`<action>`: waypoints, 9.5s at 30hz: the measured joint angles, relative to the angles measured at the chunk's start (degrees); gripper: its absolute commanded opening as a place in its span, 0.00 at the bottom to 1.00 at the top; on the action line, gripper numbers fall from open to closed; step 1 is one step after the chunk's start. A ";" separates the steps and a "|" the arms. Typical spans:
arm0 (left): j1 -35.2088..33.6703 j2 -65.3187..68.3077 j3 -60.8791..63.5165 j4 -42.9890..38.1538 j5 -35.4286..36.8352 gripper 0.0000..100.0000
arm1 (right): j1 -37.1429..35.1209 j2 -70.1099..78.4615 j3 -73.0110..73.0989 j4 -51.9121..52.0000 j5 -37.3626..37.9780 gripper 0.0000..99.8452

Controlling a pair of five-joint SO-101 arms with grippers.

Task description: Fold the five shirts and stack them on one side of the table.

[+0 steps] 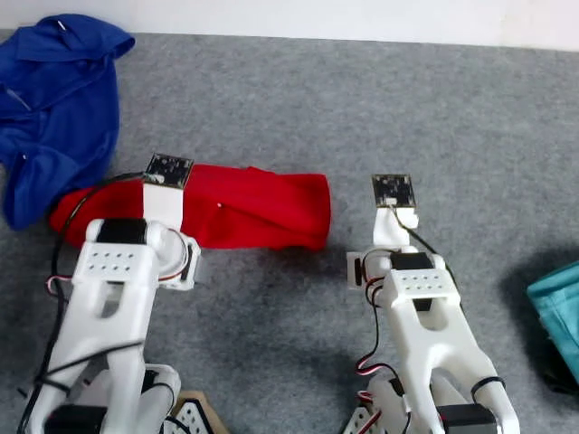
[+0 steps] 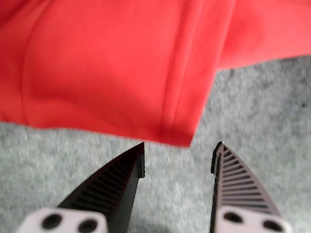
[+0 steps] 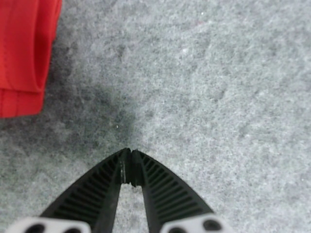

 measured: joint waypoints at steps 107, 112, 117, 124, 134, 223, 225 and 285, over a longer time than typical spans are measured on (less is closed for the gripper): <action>-3.34 -21.71 -8.09 8.79 -4.66 0.11 | 0.00 0.00 0.00 0.00 0.35 0.01; -6.33 -21.71 -8.09 8.70 -4.66 0.01 | 0.00 0.00 0.00 0.00 0.35 0.01; -7.56 -21.71 -8.09 7.38 -4.66 0.01 | 0.00 0.00 0.00 0.00 0.35 0.01; -7.47 -21.71 -11.34 6.77 -4.13 0.01 | -0.70 0.00 -5.19 0.00 -4.84 0.01; -7.47 -21.71 -27.08 6.77 4.48 0.01 | -7.38 1.76 -8.62 -5.80 -6.07 0.11; -16.44 -22.07 -21.10 -2.37 16.09 0.01 | -32.88 -0.18 -7.91 -9.49 -7.47 0.16; -16.44 -22.07 -20.13 -2.37 16.09 0.01 | -32.88 0.88 -7.91 -10.20 -7.47 0.16; -16.44 -22.07 -14.68 -2.37 16.09 0.01 | -16.97 -15.30 -23.82 9.49 -6.42 0.01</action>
